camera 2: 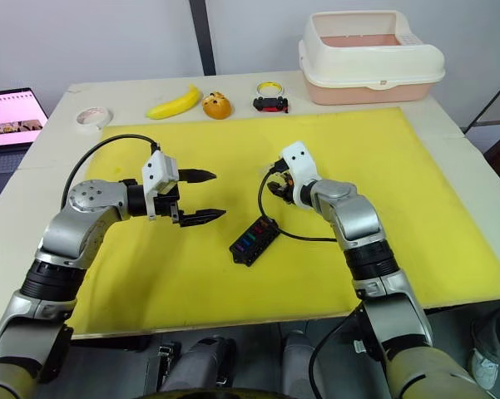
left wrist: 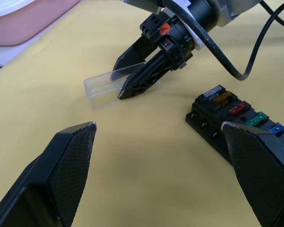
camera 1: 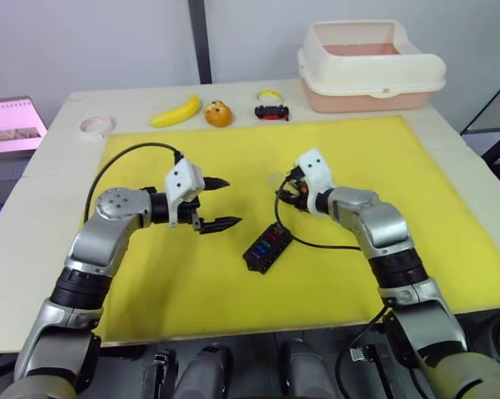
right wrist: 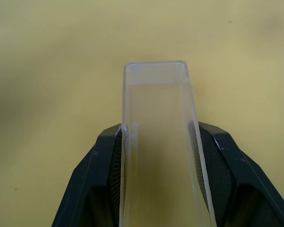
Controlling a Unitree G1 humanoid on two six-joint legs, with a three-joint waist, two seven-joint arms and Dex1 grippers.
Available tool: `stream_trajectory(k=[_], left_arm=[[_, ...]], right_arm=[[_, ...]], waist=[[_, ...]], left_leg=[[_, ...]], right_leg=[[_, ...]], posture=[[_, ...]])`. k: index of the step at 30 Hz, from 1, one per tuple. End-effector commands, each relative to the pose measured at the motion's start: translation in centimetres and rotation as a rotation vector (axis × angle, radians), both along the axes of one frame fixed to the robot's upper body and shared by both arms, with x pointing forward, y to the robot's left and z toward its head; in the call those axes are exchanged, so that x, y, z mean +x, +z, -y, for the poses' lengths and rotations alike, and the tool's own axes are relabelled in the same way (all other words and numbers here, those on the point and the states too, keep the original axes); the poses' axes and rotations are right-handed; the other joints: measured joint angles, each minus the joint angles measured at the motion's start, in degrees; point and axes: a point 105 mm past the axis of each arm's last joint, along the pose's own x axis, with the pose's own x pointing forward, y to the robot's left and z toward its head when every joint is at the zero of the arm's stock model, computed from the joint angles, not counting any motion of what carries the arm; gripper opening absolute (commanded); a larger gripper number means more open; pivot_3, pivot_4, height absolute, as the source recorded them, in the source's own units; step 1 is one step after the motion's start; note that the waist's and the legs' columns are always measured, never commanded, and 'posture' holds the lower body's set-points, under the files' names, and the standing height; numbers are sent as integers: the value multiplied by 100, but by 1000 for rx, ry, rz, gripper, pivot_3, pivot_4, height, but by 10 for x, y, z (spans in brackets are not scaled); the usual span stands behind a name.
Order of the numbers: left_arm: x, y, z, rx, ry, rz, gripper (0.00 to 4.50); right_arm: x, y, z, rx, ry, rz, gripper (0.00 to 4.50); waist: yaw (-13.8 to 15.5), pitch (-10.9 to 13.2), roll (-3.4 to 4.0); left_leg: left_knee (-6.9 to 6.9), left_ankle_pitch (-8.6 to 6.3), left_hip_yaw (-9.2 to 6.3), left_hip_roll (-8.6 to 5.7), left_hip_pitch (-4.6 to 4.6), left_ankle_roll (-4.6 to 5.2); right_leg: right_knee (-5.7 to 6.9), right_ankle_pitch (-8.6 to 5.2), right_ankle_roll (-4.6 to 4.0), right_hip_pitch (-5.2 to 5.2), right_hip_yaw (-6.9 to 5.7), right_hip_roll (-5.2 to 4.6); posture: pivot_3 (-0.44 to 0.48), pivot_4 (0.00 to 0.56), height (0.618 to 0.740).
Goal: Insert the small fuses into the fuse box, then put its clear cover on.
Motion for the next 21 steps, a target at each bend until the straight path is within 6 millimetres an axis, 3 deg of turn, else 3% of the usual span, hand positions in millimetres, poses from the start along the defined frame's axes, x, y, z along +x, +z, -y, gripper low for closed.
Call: stream_trajectory(k=[1, 4, 7, 11, 13, 16, 21], left_arm=[[-9, 3, 2, 0, -28, 14, 4500], [-24, 0, -1, -21, -30, -23, 4500], [-53, -8, 0, -45, -46, -73, 4500], [-72, -13, 4, -82, 12, -113, 4500], [-82, -15, 8, -95, 24, -125, 4500], [-81, -25, 13, -89, 120, -99, 4500], [-82, -38, 24, -117, 172, -166, 4500]], right_arm=[[-5, 16, 2, 3, 15, 72, 1706], [-18, 20, 6, -17, 54, 104, 1706], [-46, 28, -1, 50, 179, 124, 1706], [-75, 30, 2, 61, 263, 97, 1706], [-81, 28, 8, 41, 257, 97, 1706], [-78, 34, 24, 31, 182, 123, 1706], [-79, 50, 32, 44, 154, 159, 1706]], waist=[[2, 0, 0], [9, 0, 0], [8, 0, 1], [39, 0, 1], [63, 0, 1], [72, 0, 1], [69, -1, 3]], left_leg=[[0, 0, 0, 0, 0, 0], [-1, 0, 0, 0, 0, 0], [-4, -1, 0, 0, -1, 1], [-6, -1, -1, 2, -1, 1], [-2, -9, -1, 1, 2, 16], [0, -14, -2, 0, 5, 23], [-1, -10, -1, 1, 6, 17]], right_leg=[[0, 0, 0, 0, 0, 0], [3, 0, 0, -1, 2, 0], [3, 0, 0, -2, 3, -1], [0, -1, -1, -2, 4, -1], [-1, -1, -1, 4, 4, -1], [-10, -1, -2, 14, 3, -1], [-10, -1, -2, 14, 3, 0]], posture=[[0, 150, 740], [0, 150, 740], [0, 150, 740], [0, 150, 740], [0, 150, 740], [0, 150, 740], [0, 150, 740]])
